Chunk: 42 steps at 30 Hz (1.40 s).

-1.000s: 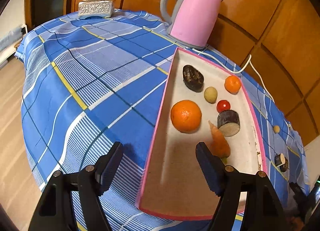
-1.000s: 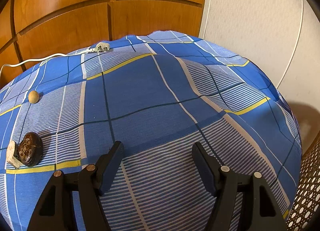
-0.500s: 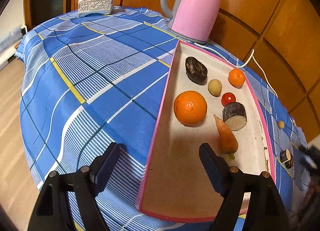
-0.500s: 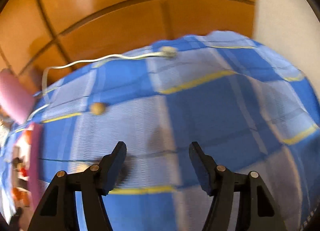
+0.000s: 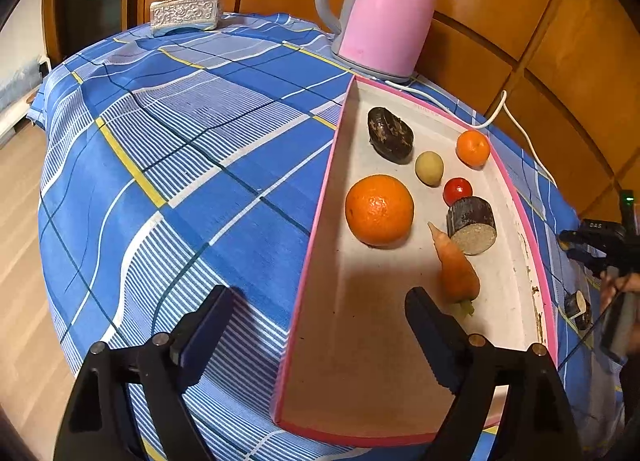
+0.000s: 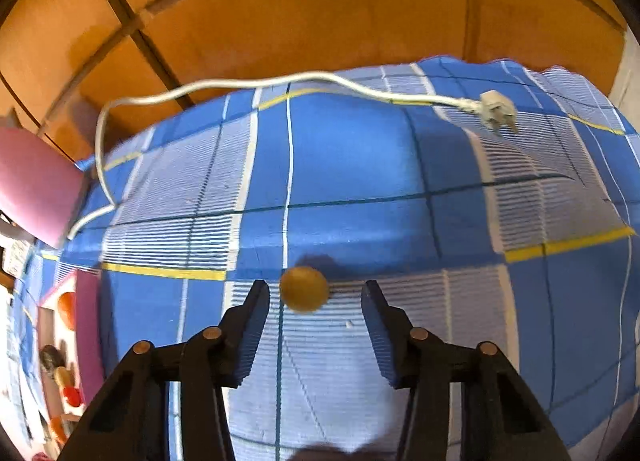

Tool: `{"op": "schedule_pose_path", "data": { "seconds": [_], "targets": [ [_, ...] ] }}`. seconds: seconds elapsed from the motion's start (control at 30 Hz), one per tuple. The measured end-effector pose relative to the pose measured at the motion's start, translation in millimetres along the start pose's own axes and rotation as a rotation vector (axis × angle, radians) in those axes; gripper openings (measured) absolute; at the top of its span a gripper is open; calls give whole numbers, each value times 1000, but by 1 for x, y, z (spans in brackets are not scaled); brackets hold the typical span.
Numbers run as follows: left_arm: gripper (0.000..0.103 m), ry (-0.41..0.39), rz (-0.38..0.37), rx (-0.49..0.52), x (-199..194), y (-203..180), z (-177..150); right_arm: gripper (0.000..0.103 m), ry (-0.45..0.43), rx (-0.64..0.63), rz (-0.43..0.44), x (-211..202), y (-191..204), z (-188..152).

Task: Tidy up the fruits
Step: 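Reach the right gripper to the small tan round fruit and grasp it, then carry the tan fruit with the right gripper into the tray and release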

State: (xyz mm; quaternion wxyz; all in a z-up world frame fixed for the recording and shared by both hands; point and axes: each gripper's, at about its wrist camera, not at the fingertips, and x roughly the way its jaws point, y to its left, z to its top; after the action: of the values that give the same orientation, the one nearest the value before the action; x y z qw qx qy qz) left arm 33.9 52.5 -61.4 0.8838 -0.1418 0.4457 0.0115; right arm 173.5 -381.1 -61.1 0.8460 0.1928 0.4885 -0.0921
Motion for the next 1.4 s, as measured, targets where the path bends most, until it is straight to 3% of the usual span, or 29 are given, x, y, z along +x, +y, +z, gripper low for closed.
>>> {"op": "schedule_pose_path", "data": {
  "seconds": [0.07, 0.1, 0.43, 0.83, 1.07, 1.4],
  "targets": [
    [89, 0, 3, 4, 0, 0, 0, 36, -1, -14, 2, 5, -1, 2],
    [89, 0, 3, 3, 0, 0, 0, 26, -5, -42, 15, 6, 2, 3],
    [91, -2, -1, -6, -2, 2, -1, 26, -49, -119, 122, -41, 14, -32],
    [91, -19, -13, -59, -14, 17, -2, 26, -25, -376, 345, -76, 120, -103],
    [91, -17, -15, -77, -14, 22, -3, 26, 15, -489, 381, -75, 163, -130],
    [90, -6, -14, -88, -13, 22, -3, 27, 43, -554, 360, -71, 177, -153]
  ]
}}
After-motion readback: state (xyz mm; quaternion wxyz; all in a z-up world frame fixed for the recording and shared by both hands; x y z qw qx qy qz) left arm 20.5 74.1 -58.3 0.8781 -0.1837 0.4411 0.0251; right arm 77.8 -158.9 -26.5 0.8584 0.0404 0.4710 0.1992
